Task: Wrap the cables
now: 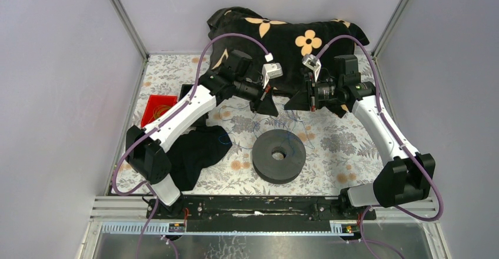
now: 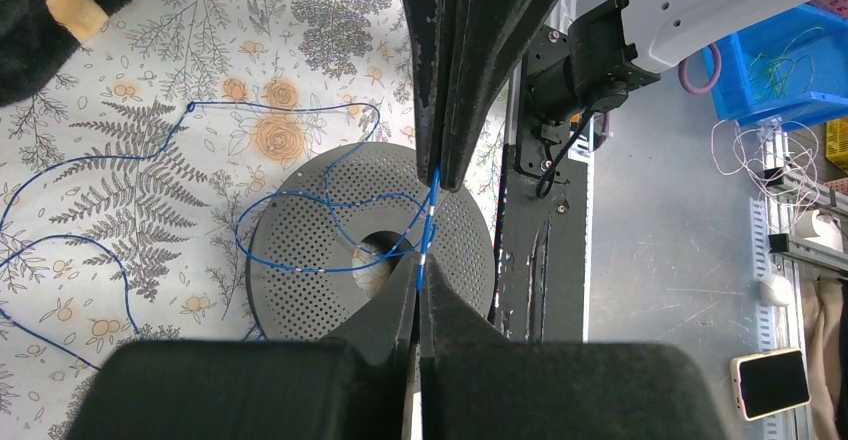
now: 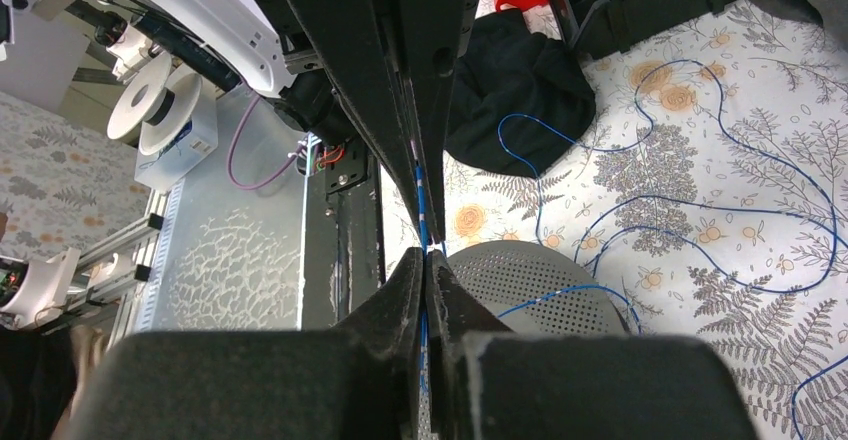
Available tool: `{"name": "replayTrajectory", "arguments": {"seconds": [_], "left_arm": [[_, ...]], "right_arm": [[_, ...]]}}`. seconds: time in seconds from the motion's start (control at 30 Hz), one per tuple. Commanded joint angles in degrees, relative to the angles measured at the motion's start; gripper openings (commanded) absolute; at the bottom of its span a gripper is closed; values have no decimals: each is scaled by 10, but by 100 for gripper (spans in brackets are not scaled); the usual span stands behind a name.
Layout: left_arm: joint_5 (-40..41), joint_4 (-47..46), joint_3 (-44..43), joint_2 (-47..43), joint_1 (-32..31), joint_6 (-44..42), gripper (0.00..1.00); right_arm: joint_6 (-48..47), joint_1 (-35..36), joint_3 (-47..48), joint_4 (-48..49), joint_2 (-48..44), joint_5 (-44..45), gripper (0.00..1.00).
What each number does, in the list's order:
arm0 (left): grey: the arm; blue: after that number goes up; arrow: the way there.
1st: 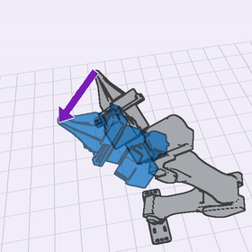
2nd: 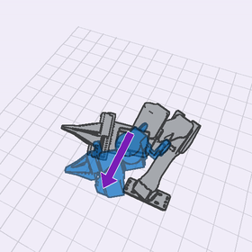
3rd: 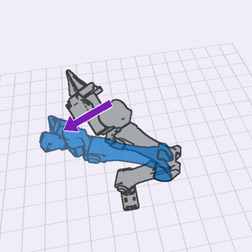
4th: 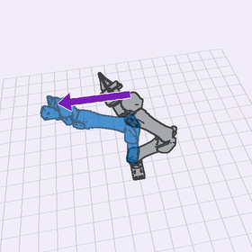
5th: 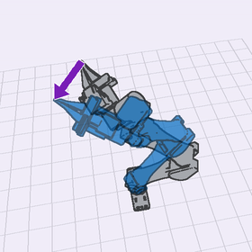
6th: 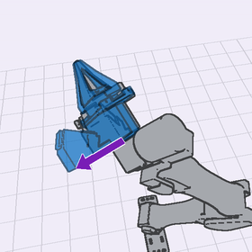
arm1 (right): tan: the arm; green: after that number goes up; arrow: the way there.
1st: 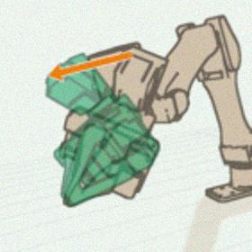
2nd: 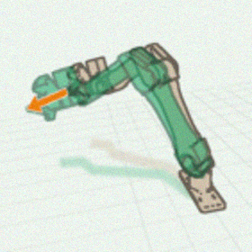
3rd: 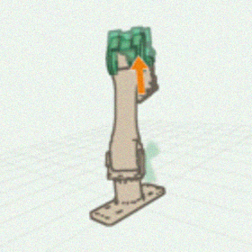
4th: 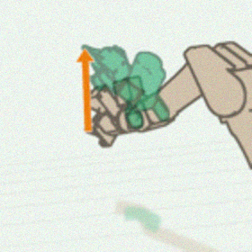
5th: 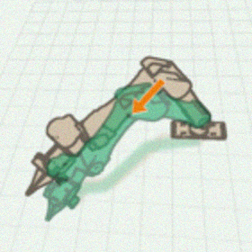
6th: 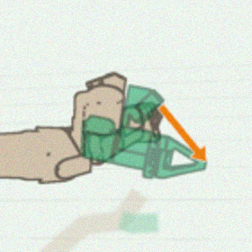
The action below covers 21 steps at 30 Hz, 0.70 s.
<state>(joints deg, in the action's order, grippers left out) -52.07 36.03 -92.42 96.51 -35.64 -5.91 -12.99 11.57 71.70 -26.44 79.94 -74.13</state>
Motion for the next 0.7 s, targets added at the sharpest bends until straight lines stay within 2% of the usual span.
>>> {"name": "replayTrajectory", "arguments": {"seconds": [0.0,0.27,0.3,0.4,0.53,0.67], "left_arm": [[-4,-29,5,0,-3,9,0],[-8,-47,20,-11,-3,7,0],[-9,-48,21,-12,-3,6,2],[-3,-60,28,-19,-3,2,22],[19,-65,48,-41,-2,-37,50],[50,-85,91,-75,-1,-74,70]], "right_arm": [[13,5,-1,24,-9,7,1],[-5,5,3,5,-26,39,0],[-11,5,6,-1,-26,42,0],[-18,4,11,-16,-32,72,0],[-46,-12,41,-68,-43,153,0],[-52,-72,90,-107,-51,217,0]]}}
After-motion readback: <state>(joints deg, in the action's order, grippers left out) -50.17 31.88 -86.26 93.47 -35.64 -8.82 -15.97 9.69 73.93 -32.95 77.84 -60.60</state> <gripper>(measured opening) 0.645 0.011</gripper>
